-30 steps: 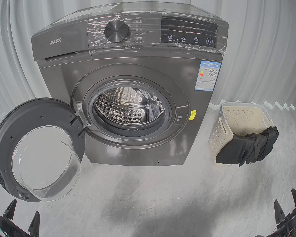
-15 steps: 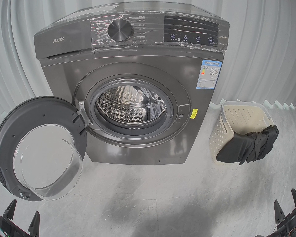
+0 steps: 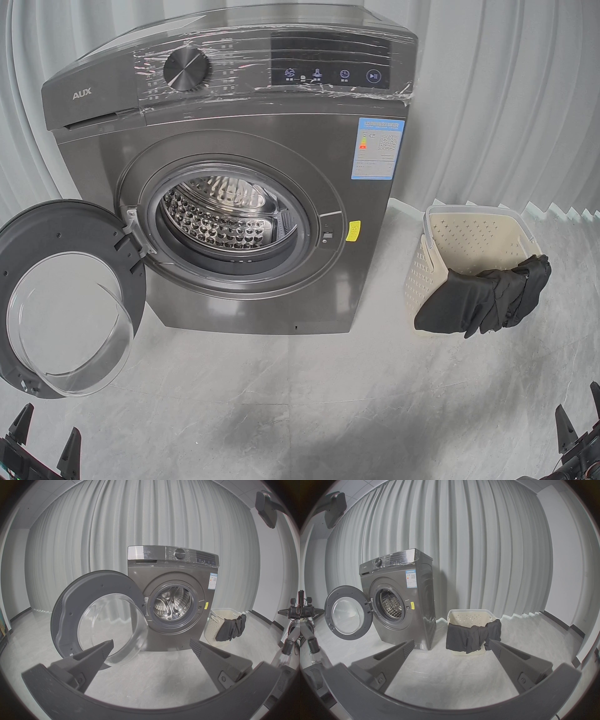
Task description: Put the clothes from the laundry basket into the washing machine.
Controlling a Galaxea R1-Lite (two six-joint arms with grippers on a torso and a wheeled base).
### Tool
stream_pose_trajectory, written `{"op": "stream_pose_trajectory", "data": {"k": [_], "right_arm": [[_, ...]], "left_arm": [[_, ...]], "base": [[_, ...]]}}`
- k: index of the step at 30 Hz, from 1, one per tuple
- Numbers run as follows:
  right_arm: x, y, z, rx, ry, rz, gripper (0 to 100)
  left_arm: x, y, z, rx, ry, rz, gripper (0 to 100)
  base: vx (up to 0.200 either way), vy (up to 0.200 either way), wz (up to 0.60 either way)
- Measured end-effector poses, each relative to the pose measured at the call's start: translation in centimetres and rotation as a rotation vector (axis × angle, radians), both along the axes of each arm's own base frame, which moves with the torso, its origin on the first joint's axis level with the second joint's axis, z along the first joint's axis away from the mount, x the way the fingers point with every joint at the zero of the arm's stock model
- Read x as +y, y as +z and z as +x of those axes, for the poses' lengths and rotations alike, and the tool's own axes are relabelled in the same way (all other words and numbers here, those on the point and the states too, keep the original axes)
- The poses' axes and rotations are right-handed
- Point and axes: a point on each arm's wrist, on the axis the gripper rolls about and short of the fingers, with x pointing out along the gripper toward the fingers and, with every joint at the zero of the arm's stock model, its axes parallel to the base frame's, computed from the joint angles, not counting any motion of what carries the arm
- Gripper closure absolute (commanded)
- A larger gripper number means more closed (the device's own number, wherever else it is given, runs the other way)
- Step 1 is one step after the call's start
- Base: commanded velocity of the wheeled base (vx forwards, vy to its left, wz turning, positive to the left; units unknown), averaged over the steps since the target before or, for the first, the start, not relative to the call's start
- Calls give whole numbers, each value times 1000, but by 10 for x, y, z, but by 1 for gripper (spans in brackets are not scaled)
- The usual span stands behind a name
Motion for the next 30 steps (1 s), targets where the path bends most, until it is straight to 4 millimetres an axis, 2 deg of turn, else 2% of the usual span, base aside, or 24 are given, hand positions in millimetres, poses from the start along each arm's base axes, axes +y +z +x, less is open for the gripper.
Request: {"op": "stream_pose_trajectory", "data": {"k": [30], "right_arm": [[0,0,0,1,0,0,0]], "left_arm": [[0,0,0,0,0,-1,0]], "base": [[0,-200,0]]}}
